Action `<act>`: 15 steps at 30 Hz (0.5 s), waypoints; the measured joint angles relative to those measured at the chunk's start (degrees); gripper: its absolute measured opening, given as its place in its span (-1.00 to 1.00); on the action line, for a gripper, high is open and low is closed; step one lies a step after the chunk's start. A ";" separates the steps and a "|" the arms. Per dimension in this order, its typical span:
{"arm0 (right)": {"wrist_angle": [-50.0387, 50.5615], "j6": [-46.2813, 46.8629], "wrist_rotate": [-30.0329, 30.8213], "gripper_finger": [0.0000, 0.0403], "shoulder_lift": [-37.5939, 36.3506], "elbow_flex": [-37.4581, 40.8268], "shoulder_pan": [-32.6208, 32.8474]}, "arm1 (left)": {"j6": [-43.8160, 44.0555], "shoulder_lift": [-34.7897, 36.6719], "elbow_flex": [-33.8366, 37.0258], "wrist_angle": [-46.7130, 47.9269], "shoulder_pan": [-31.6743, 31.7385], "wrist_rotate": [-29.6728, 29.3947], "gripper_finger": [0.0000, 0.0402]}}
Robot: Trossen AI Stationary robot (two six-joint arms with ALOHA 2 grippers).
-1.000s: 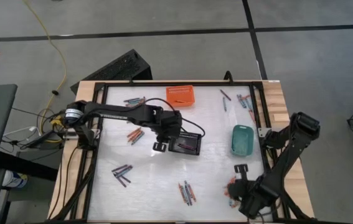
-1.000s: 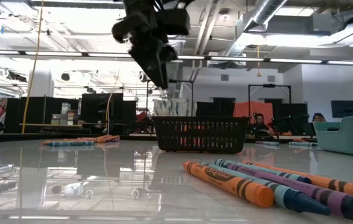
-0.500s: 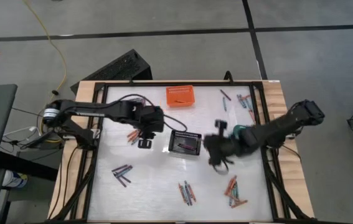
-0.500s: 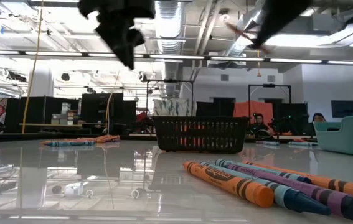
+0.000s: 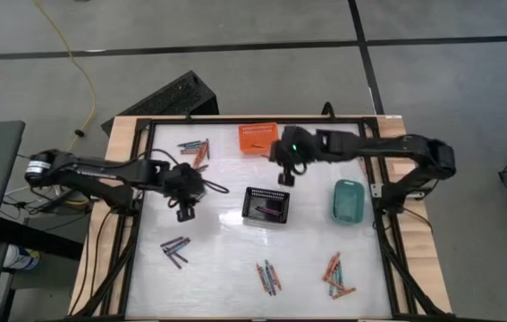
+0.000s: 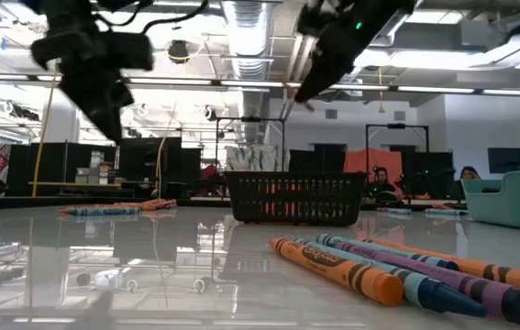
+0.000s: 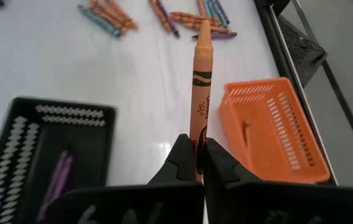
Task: Sort crayons
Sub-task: Put the orange crayon into the orange bin
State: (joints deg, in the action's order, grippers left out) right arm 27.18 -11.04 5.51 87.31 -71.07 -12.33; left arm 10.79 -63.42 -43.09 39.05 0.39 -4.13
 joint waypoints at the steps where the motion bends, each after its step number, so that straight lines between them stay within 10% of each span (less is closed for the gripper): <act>1: -2.04 -0.64 -1.78 -0.98 0.99 0.00 -1.40 | 0.94 1.07 1.38 -0.09 -0.01 -0.11 -0.40; 15: -11.11 -2.57 -16.26 -0.98 15.87 -3.41 -15.35 | 11.21 4.98 9.31 0.42 -1.75 -0.62 -0.40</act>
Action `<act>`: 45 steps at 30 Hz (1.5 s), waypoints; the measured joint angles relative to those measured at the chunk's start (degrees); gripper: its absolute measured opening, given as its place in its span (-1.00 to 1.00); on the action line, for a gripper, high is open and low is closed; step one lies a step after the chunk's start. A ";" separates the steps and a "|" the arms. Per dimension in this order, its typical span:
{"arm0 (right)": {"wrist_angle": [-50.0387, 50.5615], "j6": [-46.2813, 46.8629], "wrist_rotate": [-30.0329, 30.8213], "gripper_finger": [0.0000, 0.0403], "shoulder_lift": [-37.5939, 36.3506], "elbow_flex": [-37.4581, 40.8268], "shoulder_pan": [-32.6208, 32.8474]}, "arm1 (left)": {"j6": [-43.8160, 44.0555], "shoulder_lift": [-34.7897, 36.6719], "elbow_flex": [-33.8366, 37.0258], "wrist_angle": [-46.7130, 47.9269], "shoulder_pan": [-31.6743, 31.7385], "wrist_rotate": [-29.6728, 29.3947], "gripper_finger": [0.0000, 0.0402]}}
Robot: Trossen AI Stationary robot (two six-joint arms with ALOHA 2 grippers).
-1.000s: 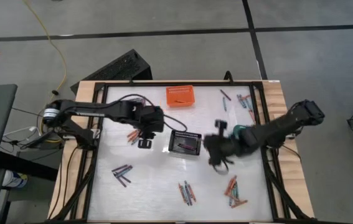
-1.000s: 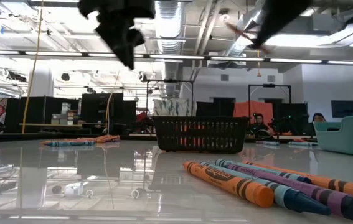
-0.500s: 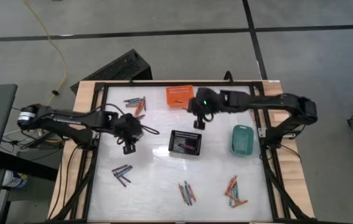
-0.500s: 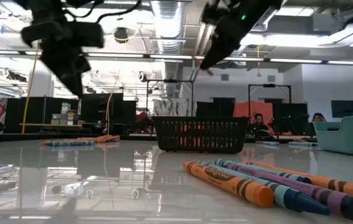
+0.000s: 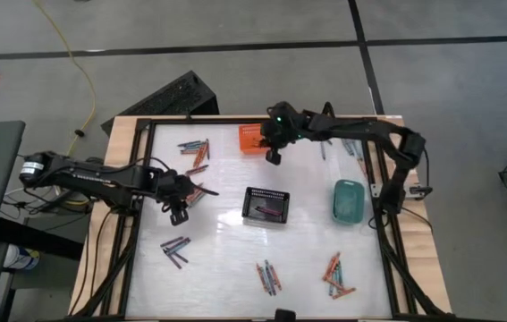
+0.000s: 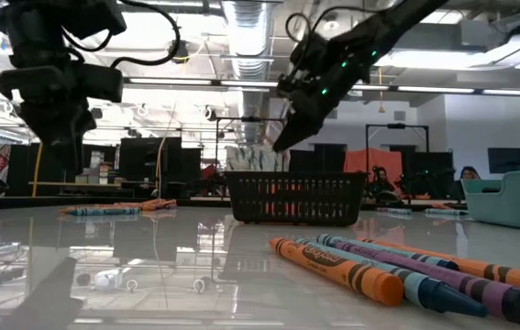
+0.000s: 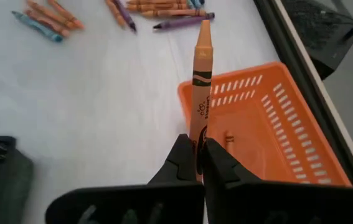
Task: Sort crayons
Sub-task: Put the orange crayon into the orange bin, then put the violet crayon into the black bin
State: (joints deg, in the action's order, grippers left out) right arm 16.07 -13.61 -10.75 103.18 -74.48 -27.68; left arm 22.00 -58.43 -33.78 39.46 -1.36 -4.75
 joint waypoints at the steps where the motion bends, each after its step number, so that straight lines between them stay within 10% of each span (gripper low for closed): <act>1: 0.48 -0.04 -0.58 -0.98 0.94 -0.66 -0.56 | 0.64 0.00 0.00 0.09 -0.56 0.15 -0.40; 18: 8.18 -4.46 -1.53 -0.92 8.83 -9.35 -5.43 | 13.27 -0.02 -0.04 2.27 -20.08 8.98 -0.40; 30: 8.38 -4.60 -4.63 -0.88 8.83 -9.35 -6.19 | 27.06 -0.04 -0.04 1.95 -34.22 3.54 -0.40; 45: 8.40 -4.51 -5.83 -0.57 8.83 -9.33 -6.06 | 23.91 -3.93 -0.09 -8.70 -45.12 -1.13 -0.40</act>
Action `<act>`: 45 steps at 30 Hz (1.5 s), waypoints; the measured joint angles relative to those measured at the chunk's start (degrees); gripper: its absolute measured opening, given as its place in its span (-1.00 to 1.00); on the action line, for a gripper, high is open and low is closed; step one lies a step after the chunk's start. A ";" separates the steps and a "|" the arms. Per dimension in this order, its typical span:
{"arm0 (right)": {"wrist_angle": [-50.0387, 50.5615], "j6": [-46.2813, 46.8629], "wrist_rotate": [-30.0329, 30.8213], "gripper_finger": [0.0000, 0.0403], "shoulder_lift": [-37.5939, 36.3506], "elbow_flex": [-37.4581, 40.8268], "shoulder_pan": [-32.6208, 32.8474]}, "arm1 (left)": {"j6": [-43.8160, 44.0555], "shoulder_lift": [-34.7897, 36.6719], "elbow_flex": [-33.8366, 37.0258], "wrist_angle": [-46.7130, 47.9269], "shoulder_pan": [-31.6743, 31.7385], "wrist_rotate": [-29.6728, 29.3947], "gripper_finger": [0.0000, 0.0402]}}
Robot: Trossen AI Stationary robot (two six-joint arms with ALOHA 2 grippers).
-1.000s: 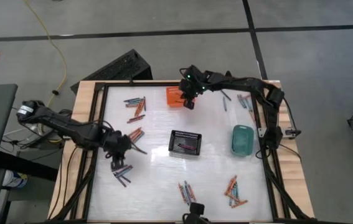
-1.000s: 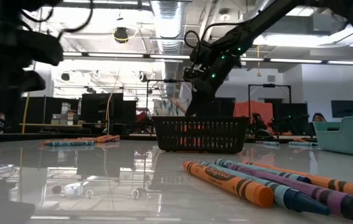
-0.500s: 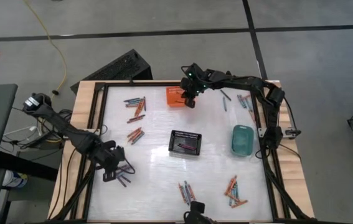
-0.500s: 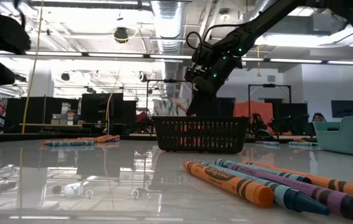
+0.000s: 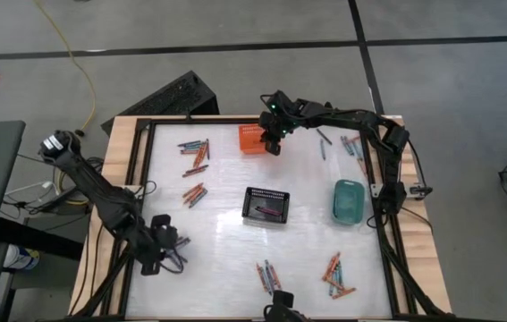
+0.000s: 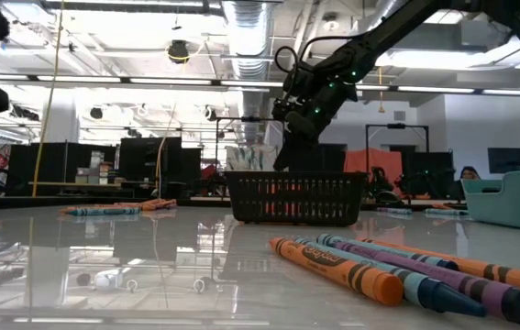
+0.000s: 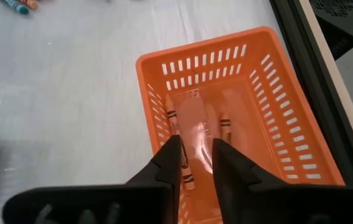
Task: Sort crayons
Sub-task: Put the violet crayon into the black bin
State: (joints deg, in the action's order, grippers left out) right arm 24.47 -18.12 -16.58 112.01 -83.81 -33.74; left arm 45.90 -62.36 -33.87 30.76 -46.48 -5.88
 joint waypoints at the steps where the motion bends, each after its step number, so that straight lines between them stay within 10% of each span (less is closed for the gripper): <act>1: 0.00 0.24 0.00 -0.57 0.00 0.00 0.00 | -0.46 -1.10 0.00 -0.95 -0.68 0.38 -0.40; 35: 5.12 1.68 0.11 -0.56 -0.04 0.02 2.62 | -13.15 -19.61 -3.26 -5.66 -3.65 -0.64 -0.41; 45: 5.56 1.65 0.09 -0.56 -0.04 0.02 2.62 | -10.35 -19.76 -3.15 -8.42 -3.64 2.30 -0.87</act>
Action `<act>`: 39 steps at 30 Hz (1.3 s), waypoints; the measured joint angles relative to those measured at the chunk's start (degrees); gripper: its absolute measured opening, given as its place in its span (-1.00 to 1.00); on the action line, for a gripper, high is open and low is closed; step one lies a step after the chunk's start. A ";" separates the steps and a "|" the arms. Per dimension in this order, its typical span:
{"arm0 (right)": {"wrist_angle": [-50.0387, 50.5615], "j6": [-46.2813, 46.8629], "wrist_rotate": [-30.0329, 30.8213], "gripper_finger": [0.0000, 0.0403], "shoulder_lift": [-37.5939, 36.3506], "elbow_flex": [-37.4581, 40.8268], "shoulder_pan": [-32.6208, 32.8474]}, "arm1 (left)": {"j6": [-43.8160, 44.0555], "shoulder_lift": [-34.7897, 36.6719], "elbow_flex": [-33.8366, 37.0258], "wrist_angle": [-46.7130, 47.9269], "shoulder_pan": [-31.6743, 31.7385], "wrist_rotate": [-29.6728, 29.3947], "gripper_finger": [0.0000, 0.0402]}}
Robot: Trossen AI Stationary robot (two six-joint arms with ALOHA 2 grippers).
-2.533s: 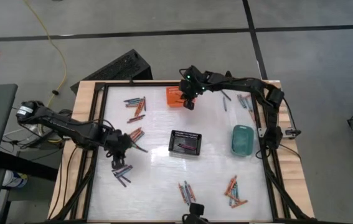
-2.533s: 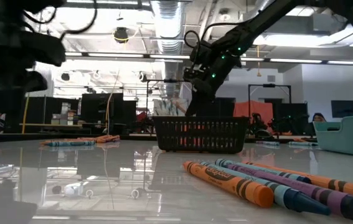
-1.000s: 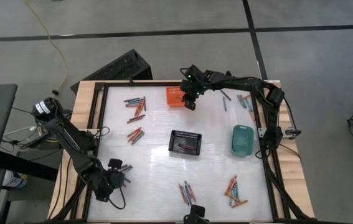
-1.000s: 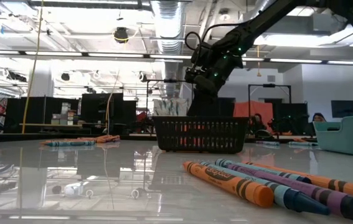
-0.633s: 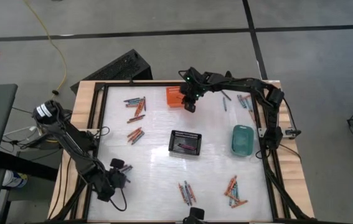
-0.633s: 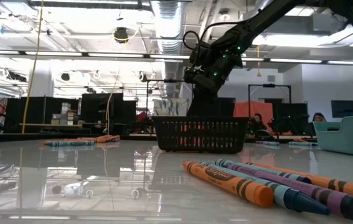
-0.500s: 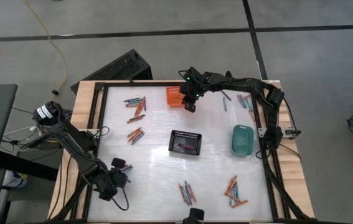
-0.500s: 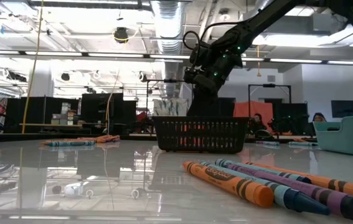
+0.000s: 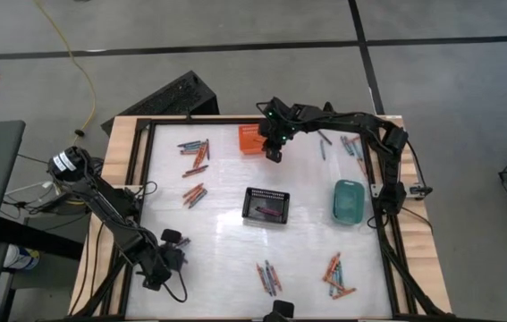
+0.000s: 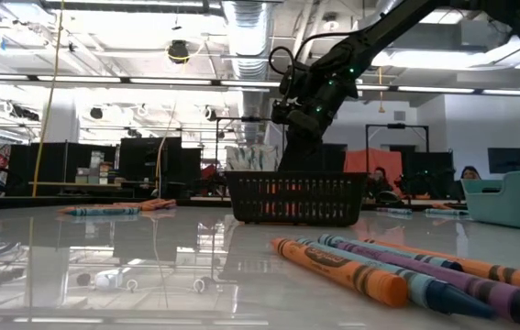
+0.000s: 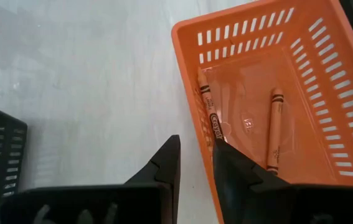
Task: Sort crayons
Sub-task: Put the violet crayon into the black bin
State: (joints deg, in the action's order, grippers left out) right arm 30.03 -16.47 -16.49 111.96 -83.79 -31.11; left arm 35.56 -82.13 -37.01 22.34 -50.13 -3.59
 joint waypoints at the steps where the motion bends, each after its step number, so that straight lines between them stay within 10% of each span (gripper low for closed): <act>1: 0.02 0.00 0.00 -0.56 0.00 0.00 0.00 | 0.17 0.00 0.00 -0.32 0.00 0.28 -0.92; 28: 9.15 -0.12 0.07 -0.57 -10.16 0.04 1.92 | -2.86 0.13 -8.84 4.50 0.65 0.47 -0.98; 39: 24.43 7.04 2.82 -0.57 -21.64 0.04 13.22 | -25.82 6.61 -15.38 12.08 13.58 -13.58 -0.98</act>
State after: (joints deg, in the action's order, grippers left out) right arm 54.46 -9.43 -13.68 90.32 -83.74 -17.90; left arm 9.74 -75.52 -52.40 34.42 -36.54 -17.17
